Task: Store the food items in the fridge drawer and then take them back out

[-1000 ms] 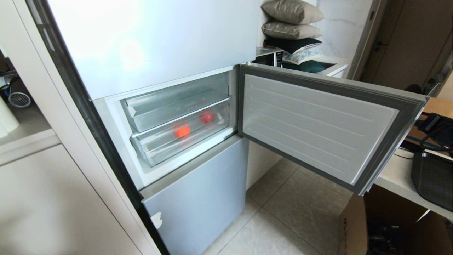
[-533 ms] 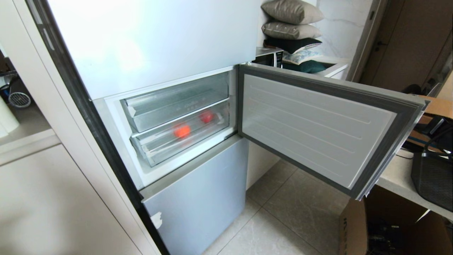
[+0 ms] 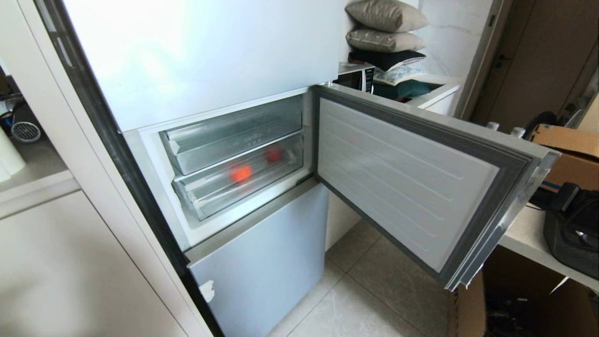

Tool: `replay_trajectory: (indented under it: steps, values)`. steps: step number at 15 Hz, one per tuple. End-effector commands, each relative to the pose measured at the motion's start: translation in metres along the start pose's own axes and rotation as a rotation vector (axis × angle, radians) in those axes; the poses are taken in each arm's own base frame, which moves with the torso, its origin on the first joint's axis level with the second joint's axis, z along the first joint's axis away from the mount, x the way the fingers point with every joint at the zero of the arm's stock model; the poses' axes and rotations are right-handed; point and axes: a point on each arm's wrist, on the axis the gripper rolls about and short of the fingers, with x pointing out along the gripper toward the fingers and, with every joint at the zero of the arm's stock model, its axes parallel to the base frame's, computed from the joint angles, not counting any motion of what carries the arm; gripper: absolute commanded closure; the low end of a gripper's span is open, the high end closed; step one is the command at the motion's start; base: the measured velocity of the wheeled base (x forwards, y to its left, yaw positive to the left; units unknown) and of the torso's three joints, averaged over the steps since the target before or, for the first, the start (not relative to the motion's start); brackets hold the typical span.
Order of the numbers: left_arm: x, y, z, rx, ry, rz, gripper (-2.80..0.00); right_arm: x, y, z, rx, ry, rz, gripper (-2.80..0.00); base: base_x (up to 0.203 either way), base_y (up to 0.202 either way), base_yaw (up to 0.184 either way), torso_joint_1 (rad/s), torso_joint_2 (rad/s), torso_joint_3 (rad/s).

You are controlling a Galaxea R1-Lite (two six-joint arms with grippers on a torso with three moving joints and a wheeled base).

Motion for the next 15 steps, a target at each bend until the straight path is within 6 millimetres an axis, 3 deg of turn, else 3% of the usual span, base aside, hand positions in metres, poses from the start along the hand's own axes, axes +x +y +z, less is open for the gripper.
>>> replay_trajectory:
  steps: [1,4,7,11,15]
  values:
    - [0.000,0.000,0.000,-0.001,0.000,0.000,0.00,-0.015,0.032,-0.019,-0.033,0.034,0.093,0.00,0.000,0.000,0.000,0.000,0.00,0.000]
    - [0.000,0.000,0.000,0.000,0.001,0.000,0.00,-0.022,0.066,-0.045,-0.071,0.115,0.229,0.00,0.000,0.000,0.000,0.000,0.00,0.000]
    - [0.000,0.000,0.000,-0.001,0.000,0.000,0.00,-0.015,0.097,-0.062,-0.114,0.157,0.295,0.00,0.000,0.000,0.000,0.000,0.00,0.000]
    - [0.000,0.000,0.000,-0.001,0.000,0.000,0.00,0.022,0.140,-0.082,-0.168,0.186,0.294,0.00,0.000,0.000,0.000,0.000,0.00,0.000]
    - [0.000,0.000,0.000,0.000,0.001,0.000,0.00,0.057,0.166,-0.104,-0.189,0.259,0.344,0.00,0.000,0.000,0.000,0.000,0.00,0.000]
